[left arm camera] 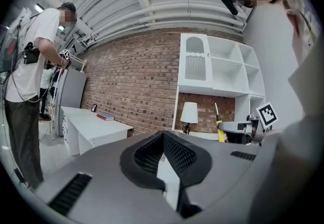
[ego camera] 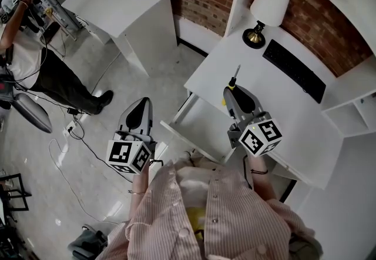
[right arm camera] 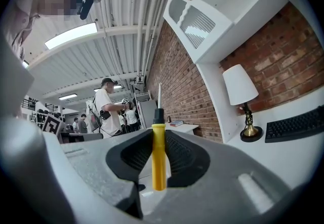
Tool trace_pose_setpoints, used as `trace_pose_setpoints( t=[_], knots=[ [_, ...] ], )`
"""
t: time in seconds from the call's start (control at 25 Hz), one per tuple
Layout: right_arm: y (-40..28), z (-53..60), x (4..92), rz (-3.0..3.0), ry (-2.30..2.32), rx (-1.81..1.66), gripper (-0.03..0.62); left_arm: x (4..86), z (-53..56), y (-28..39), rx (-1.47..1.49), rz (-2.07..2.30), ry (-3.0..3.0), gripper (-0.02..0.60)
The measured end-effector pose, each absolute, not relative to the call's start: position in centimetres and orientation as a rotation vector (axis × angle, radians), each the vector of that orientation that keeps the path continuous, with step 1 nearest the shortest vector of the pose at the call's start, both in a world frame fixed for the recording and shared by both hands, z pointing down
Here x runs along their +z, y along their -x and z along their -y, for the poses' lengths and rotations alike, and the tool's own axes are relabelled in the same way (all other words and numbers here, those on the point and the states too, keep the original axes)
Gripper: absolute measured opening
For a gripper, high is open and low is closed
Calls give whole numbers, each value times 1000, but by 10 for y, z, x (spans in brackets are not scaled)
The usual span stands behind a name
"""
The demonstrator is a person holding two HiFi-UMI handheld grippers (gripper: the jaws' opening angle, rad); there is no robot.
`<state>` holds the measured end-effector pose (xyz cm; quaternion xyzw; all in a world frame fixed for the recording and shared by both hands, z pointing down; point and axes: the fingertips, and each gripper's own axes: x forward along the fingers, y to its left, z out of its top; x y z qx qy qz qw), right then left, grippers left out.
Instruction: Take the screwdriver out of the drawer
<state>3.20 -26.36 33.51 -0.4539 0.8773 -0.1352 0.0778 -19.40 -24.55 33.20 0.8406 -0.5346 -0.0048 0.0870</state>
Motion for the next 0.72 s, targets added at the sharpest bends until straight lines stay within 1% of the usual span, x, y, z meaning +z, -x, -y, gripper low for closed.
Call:
trace_pose_setpoints(
  t=[0.72],
  knots=[
    [-29,265,346,-2663,1361,-433,80,342,246,191,30,1586,-2489,0]
  ],
)
